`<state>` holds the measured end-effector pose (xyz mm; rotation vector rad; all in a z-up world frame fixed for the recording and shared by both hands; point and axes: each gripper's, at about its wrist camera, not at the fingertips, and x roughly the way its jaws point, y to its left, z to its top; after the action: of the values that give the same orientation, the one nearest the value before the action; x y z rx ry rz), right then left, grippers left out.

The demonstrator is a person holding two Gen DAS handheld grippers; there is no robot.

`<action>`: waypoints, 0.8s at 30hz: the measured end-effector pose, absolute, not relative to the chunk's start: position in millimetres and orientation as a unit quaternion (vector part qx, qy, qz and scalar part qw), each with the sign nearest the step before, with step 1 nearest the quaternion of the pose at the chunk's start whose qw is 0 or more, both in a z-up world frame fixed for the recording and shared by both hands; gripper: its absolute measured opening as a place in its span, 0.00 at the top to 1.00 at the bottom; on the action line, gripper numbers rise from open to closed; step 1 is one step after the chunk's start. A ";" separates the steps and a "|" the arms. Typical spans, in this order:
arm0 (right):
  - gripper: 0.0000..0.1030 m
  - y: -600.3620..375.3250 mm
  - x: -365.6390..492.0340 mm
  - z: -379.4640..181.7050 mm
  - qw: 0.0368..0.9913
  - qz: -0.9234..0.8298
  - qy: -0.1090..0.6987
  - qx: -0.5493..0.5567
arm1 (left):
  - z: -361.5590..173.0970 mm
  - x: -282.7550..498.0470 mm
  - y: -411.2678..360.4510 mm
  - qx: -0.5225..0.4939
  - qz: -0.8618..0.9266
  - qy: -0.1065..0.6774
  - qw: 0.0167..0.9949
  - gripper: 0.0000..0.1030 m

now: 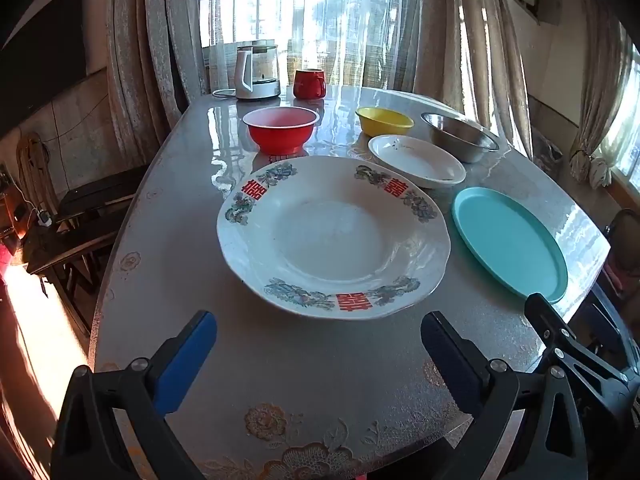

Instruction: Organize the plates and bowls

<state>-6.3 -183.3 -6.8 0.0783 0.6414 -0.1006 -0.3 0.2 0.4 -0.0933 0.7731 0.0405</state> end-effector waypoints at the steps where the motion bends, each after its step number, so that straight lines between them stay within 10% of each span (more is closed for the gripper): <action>1: 0.02 -183.1 -6.7 -6.4 0.948 -0.050 0.312 0.036 | 1.1 -0.8 0.6 -0.046 0.021 0.374 0.926 0.00; 24: 0.02 -181.9 -4.7 -12.2 0.944 -0.045 0.324 0.036 | -5.8 1.2 -5.5 -0.040 0.019 0.393 0.919 0.00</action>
<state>-4.7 -181.9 -12.2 0.0726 0.6608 -0.0921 1.2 -5.5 -5.8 -0.0828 0.8070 0.0380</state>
